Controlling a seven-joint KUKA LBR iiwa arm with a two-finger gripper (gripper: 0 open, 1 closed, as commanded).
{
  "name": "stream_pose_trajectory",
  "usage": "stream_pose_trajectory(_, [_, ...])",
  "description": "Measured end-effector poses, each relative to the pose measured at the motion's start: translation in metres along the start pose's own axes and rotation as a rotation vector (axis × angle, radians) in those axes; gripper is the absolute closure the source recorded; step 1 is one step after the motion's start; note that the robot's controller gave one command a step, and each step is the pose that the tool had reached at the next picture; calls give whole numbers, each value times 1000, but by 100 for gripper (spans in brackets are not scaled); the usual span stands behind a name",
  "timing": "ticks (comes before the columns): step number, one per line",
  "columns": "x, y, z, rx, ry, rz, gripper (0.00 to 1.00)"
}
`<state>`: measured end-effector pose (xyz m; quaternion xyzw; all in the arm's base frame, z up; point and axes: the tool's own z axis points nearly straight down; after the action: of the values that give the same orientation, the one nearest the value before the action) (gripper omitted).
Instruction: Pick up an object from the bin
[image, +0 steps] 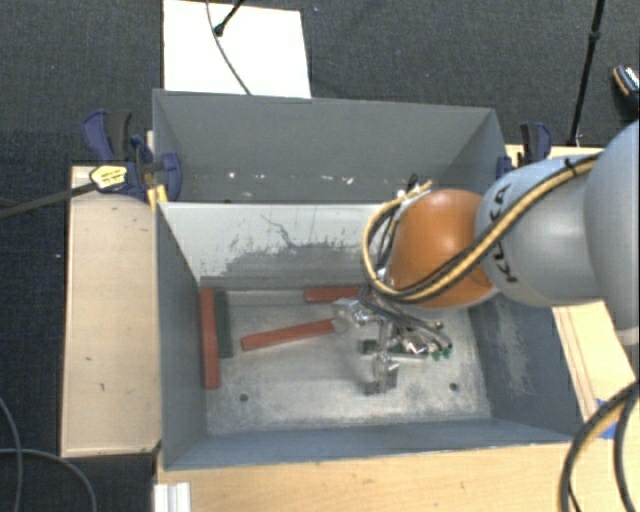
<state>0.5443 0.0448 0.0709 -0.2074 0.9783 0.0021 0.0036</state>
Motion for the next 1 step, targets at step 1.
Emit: stream_pose_trajectory(1, [-1,-70,-2,8,2,67,0])
